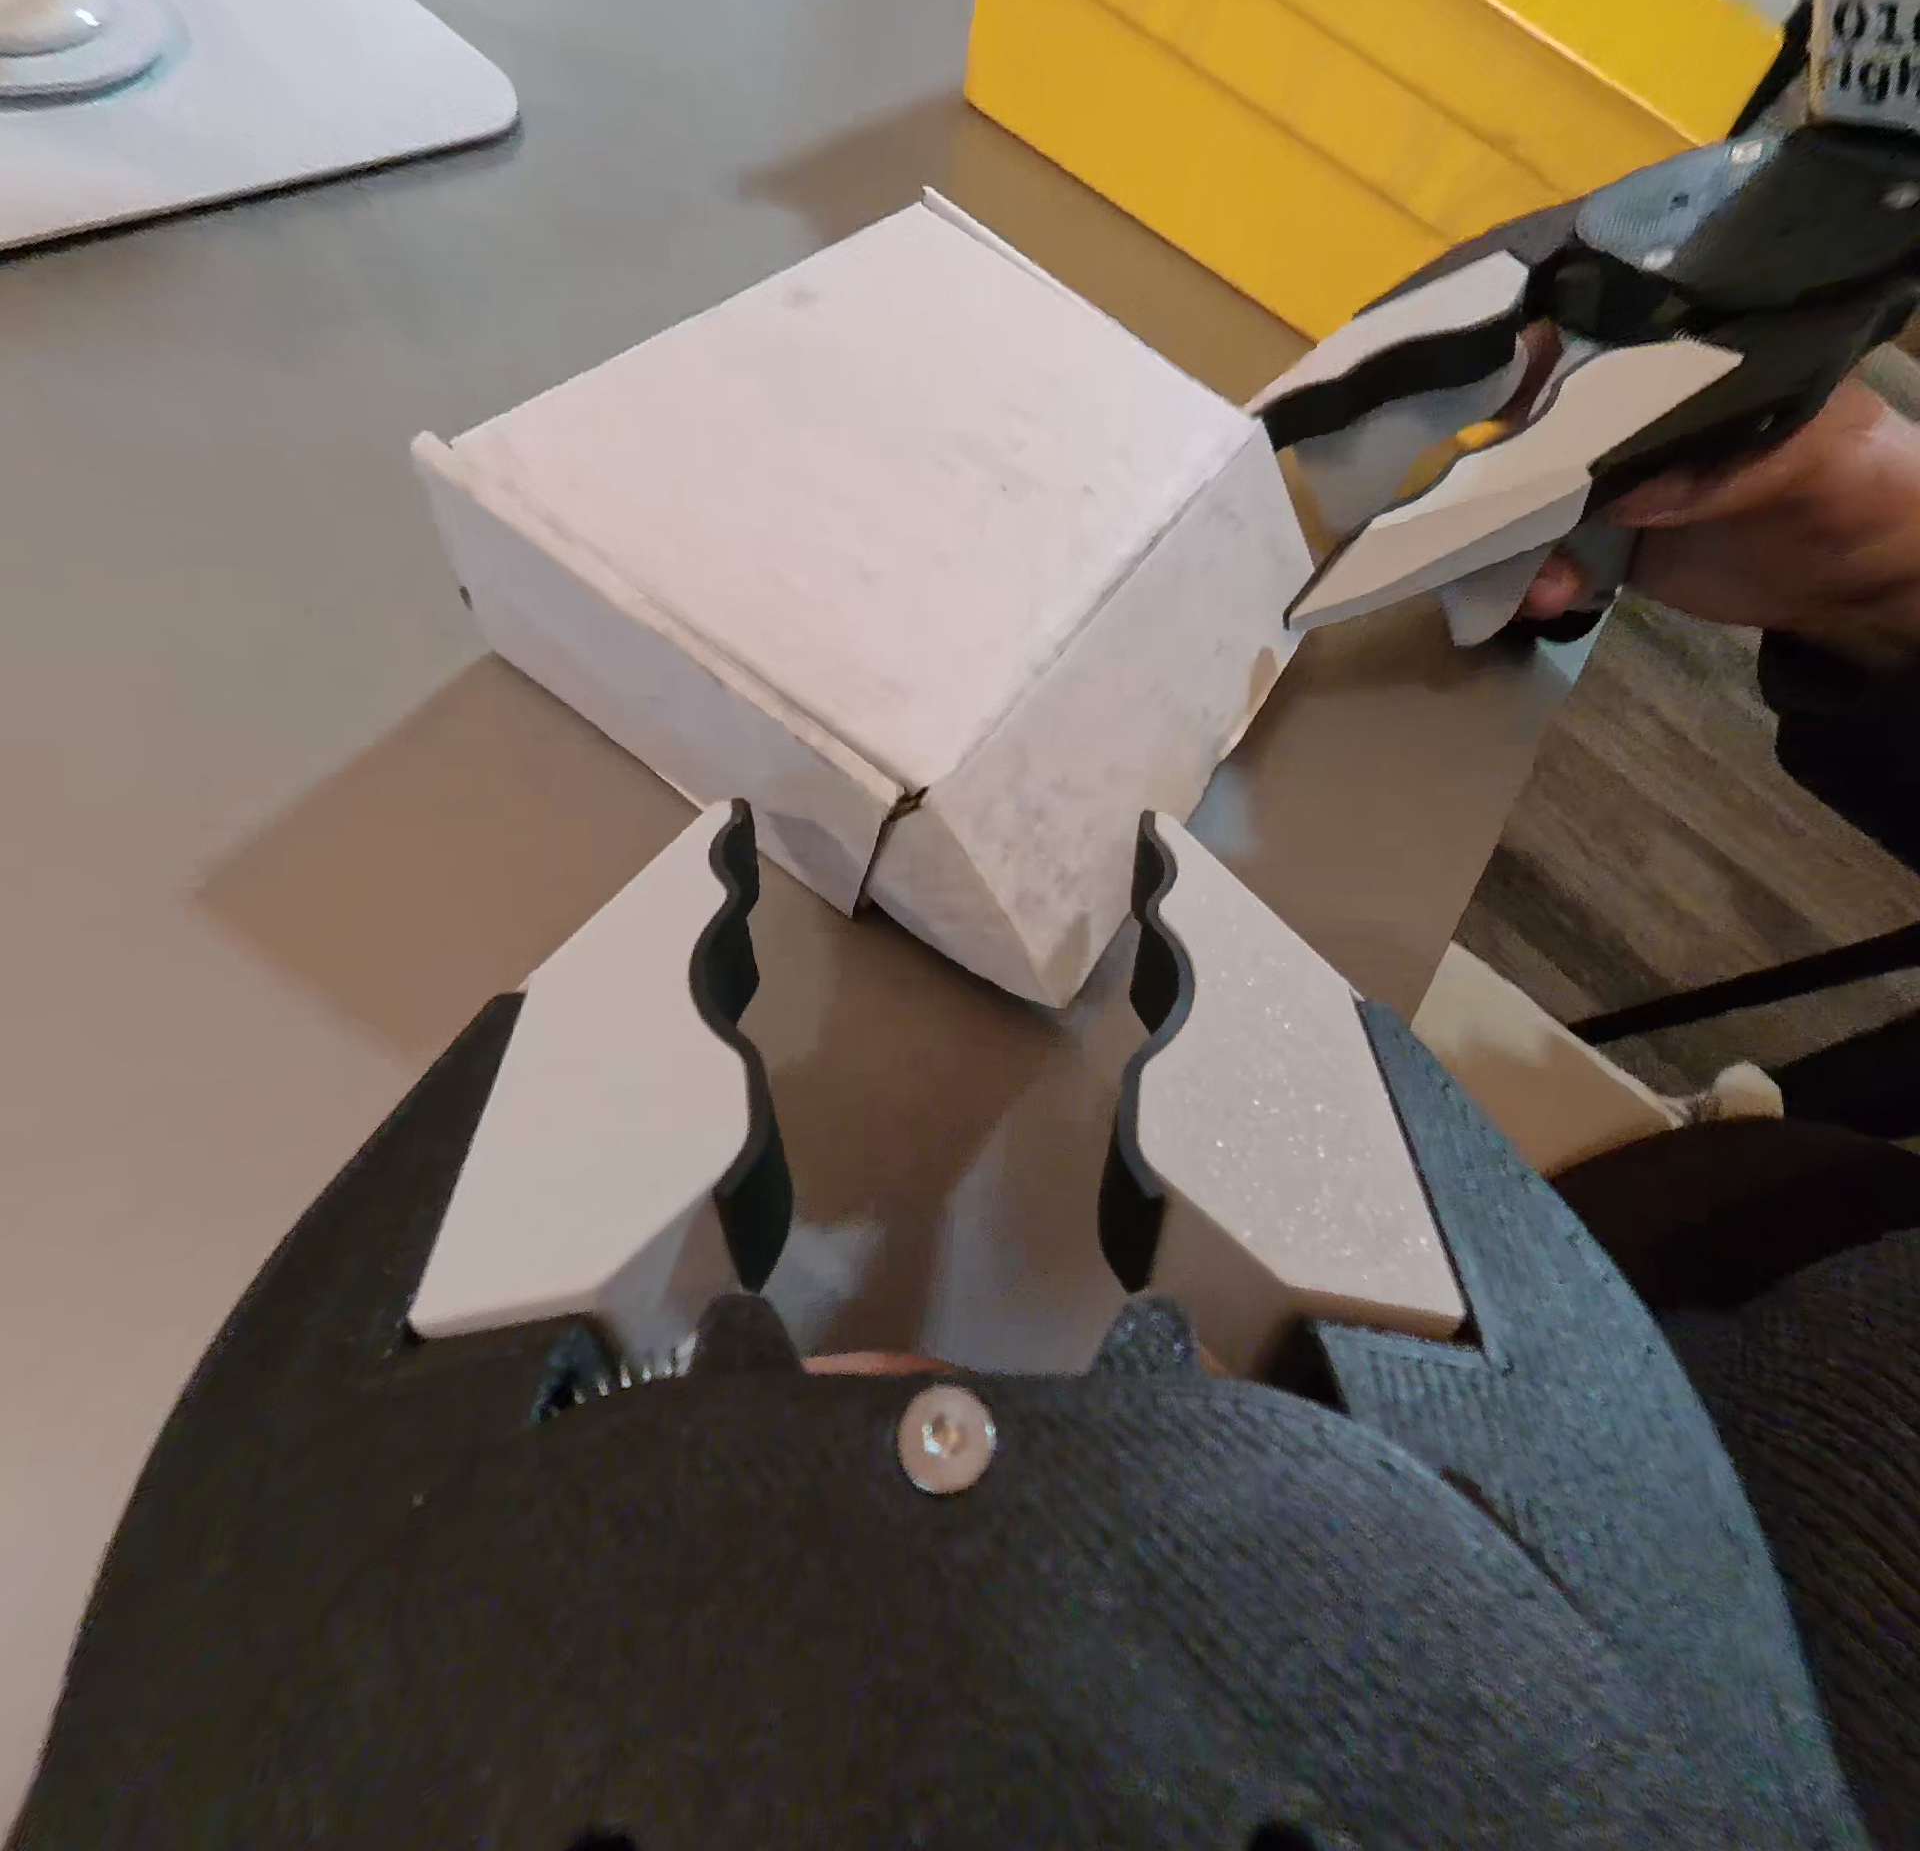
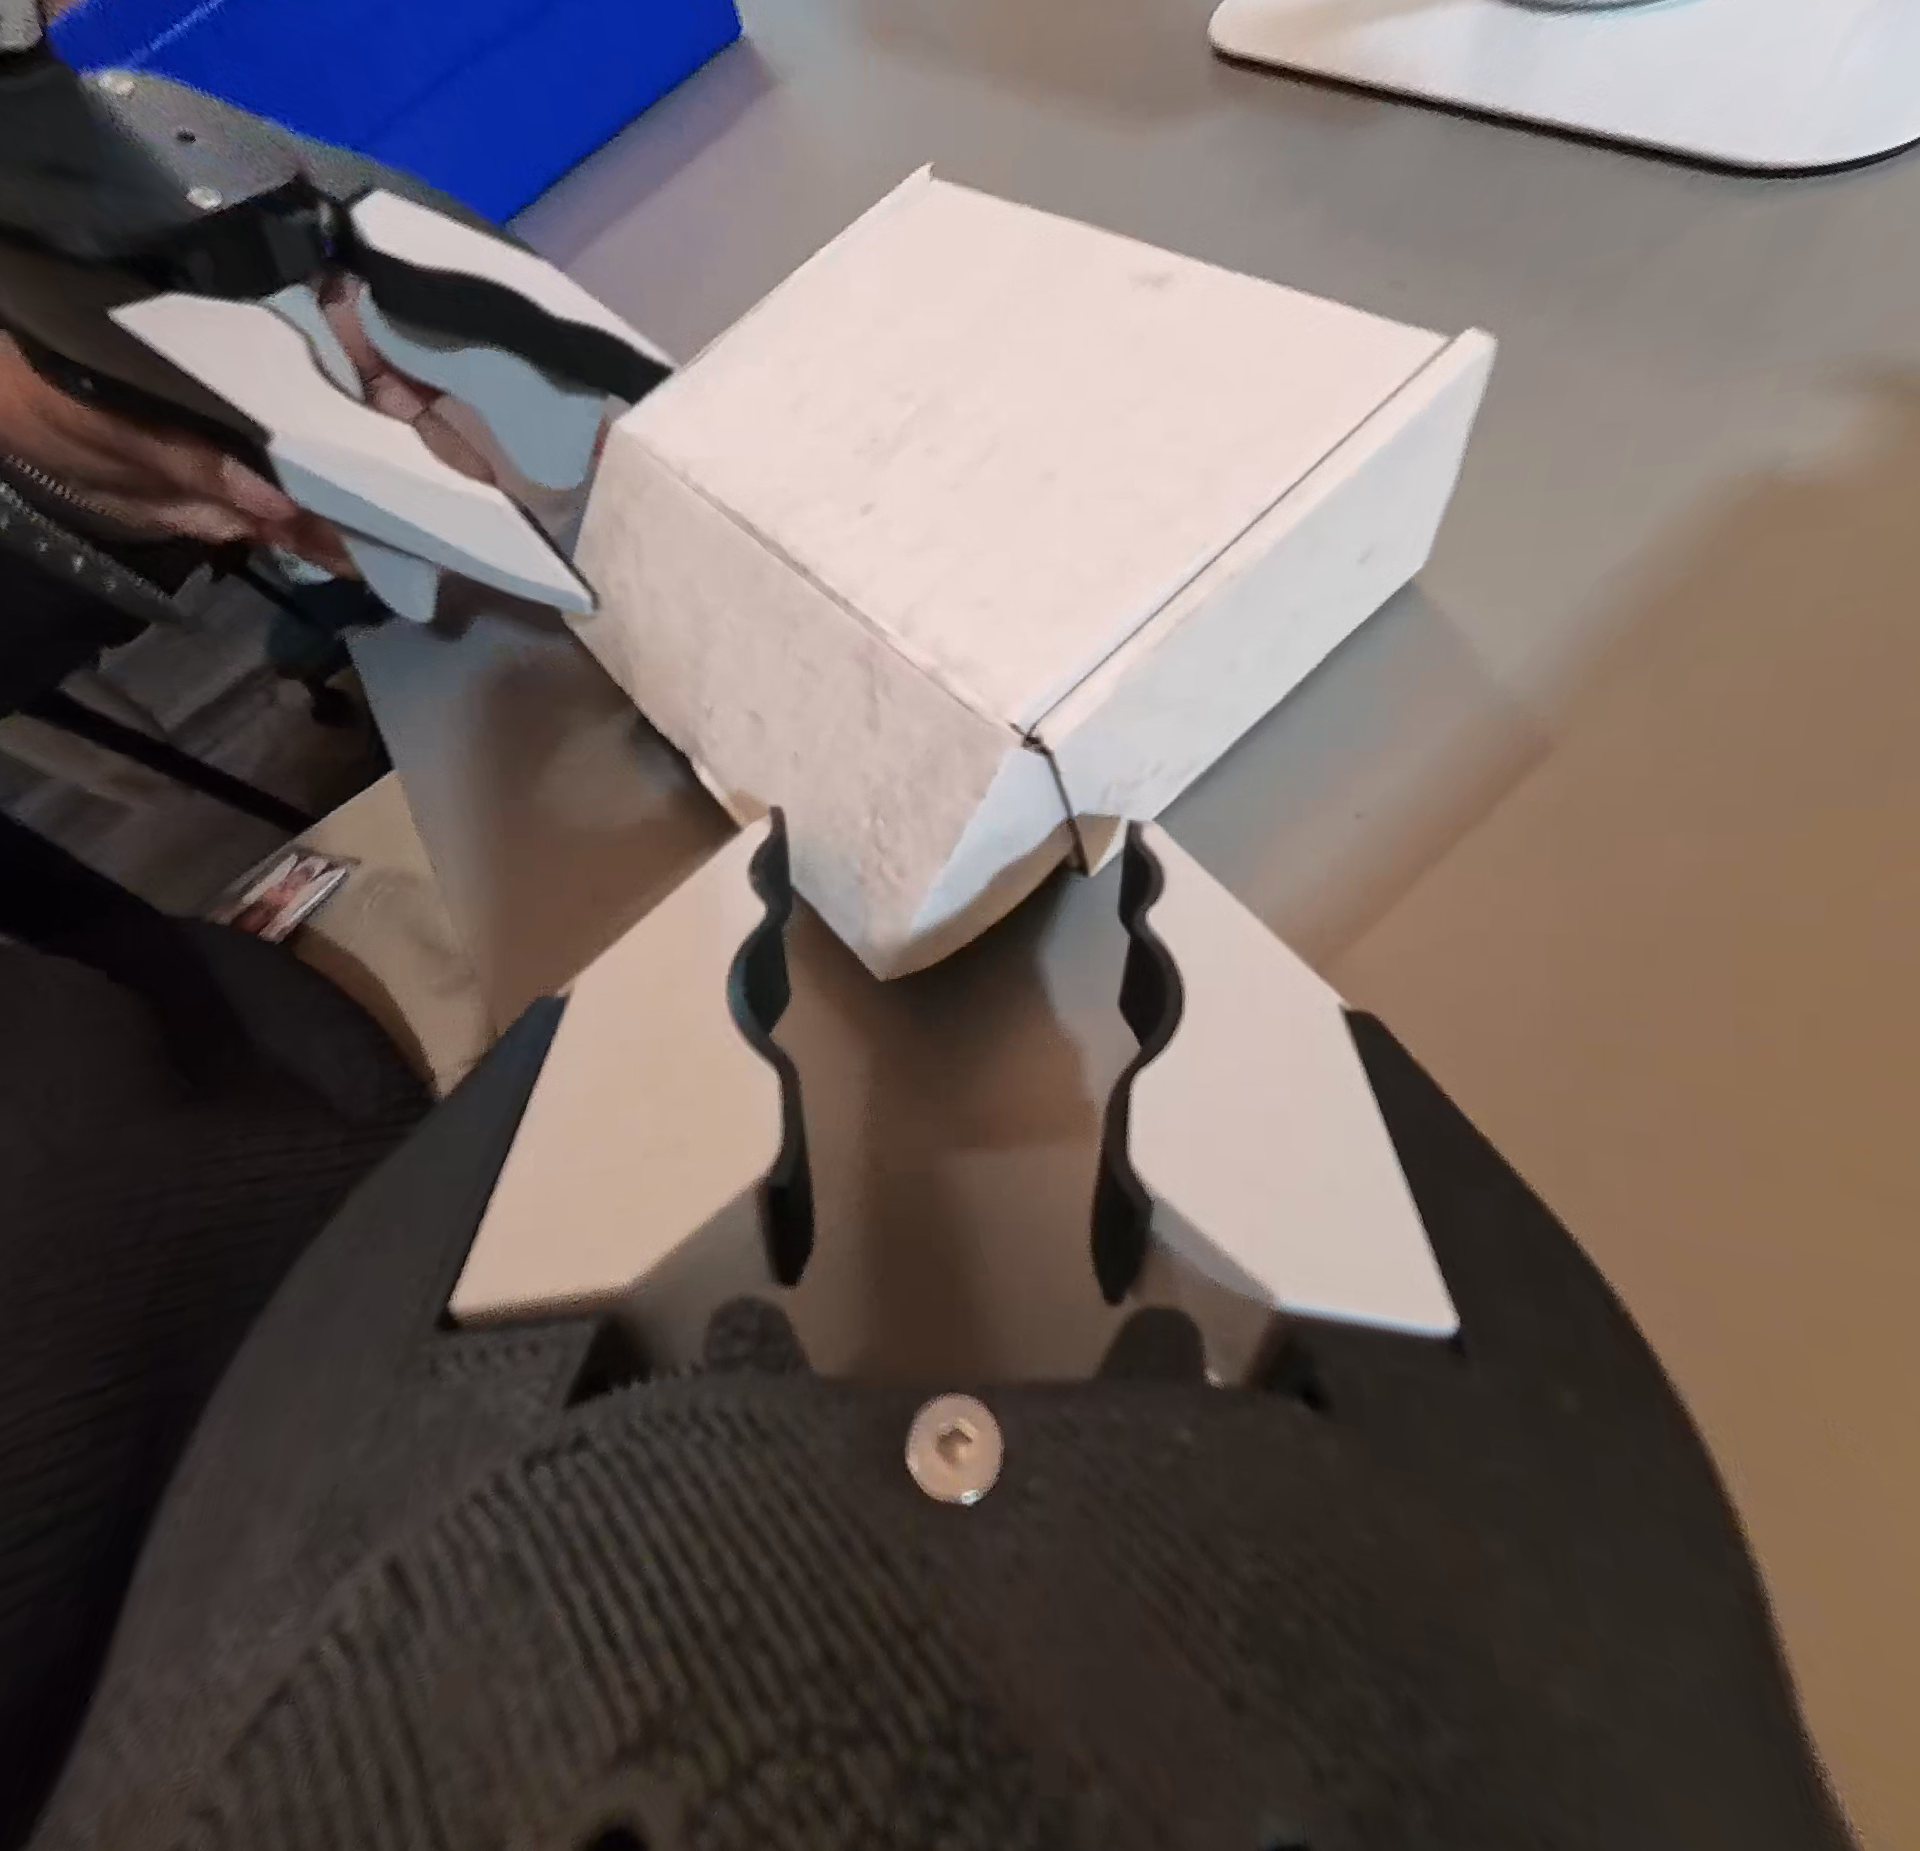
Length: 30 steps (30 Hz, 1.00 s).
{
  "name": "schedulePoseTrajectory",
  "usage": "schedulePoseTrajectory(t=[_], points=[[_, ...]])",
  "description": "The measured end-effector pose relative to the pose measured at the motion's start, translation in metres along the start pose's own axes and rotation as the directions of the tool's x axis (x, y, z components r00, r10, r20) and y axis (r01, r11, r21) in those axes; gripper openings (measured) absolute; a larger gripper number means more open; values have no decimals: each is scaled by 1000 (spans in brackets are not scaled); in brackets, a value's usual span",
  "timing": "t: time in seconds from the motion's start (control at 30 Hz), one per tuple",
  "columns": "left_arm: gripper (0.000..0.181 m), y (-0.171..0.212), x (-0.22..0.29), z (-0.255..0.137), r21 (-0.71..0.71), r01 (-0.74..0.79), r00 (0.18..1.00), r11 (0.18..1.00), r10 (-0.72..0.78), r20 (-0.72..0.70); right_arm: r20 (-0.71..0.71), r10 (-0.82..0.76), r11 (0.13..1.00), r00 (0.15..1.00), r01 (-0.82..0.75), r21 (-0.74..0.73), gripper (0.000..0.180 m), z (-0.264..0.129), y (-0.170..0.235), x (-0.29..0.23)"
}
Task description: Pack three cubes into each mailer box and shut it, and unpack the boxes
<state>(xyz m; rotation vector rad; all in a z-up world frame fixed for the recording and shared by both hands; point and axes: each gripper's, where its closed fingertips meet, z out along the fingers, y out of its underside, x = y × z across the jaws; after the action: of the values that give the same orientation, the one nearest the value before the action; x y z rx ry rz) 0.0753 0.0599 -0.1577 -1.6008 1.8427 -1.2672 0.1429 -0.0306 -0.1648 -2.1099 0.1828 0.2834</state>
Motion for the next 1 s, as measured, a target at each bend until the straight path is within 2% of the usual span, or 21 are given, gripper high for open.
schedulePoseTrajectory(t=[0.03,0.2,0.4,0.57,1.0], points=[[69,4,1,3,-26,-14,1000,1000,14,-8,11,-12,1000,1000,12,-18,62,2,2,-3],[60,15,-1,6,-69,-33,999,997,33,3,-44,-122,991,992,119,-59,52,4,9,-5],[56,27,0,-8,-103,-133,991,986,132,-18,33,-188,978,982,190,-82,39,0,21,-27],[52,31,-1,-12,-114,-180,984,977,180,-17,9,-256,961,967,256,-109,36,0,23,-29],[43,32,-8,-10,-159,-265,956,951,281,86,-86,-343,927,935,322,-195,20,2,23,-21]])
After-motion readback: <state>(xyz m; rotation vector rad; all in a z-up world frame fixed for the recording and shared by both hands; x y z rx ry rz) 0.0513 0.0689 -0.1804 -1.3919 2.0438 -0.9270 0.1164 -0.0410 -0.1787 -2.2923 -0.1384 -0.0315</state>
